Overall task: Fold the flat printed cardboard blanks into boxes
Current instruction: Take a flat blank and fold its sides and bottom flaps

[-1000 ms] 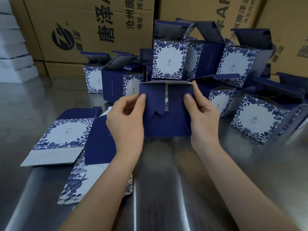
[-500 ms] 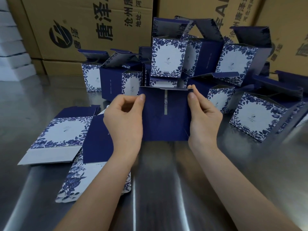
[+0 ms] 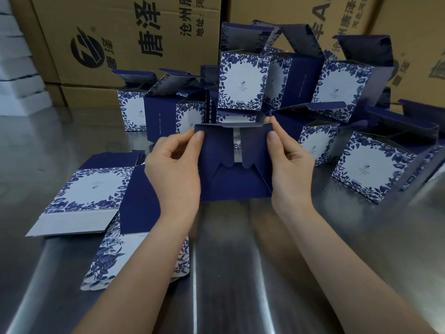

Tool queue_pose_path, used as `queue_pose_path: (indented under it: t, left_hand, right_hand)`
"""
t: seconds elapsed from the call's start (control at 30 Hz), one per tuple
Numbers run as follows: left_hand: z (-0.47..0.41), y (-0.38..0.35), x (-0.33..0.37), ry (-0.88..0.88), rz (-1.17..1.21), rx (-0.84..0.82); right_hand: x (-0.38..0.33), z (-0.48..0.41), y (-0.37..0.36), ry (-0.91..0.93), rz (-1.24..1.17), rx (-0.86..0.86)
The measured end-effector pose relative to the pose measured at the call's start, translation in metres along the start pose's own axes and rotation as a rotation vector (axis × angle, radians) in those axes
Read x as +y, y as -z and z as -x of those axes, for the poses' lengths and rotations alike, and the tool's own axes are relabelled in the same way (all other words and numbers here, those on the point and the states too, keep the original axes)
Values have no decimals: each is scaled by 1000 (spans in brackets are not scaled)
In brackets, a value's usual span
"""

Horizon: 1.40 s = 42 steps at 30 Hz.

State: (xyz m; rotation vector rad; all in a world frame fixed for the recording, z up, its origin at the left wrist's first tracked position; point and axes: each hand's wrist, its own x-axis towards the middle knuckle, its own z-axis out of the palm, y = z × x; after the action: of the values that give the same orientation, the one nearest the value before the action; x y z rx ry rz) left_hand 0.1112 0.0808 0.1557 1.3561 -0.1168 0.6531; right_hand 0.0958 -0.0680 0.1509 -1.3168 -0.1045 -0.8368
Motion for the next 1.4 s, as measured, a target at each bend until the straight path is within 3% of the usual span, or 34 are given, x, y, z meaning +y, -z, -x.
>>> queue_pose_path:
  t: [0.1, 0.2, 0.37, 0.63, 0.9, 1.13, 1.3, 1.4]
  left_hand:
    - [-1, 0, -1, 14, 29, -92]
    - [0, -3, -3, -2, 22, -156]
    - [1, -5, -6, -26, 17, -116]
    - [-8, 1, -10, 2, 67, -315]
    - [-5, -3, -13, 62, 182, -311]
    - [-6, 1, -12, 34, 281, -575]
    - [-8, 0, -15, 68, 280, -544]
    - [-8, -1, -16, 67, 256, -537]
  right_hand:
    - [-3, -4, 3, -10, 4, -134]
    - [-3, -5, 3, -8, 9, -103]
    - [2, -2, 0, -24, 19, -58]
    - [5, -12, 11, -99, -89, -256]
    - [8, -10, 5, -99, -119, -143]
    - [-1, -11, 8, -150, -193, -145]
    - [-2, -11, 11, -110, -151, -275]
    - [1, -10, 11, -90, -129, -265]
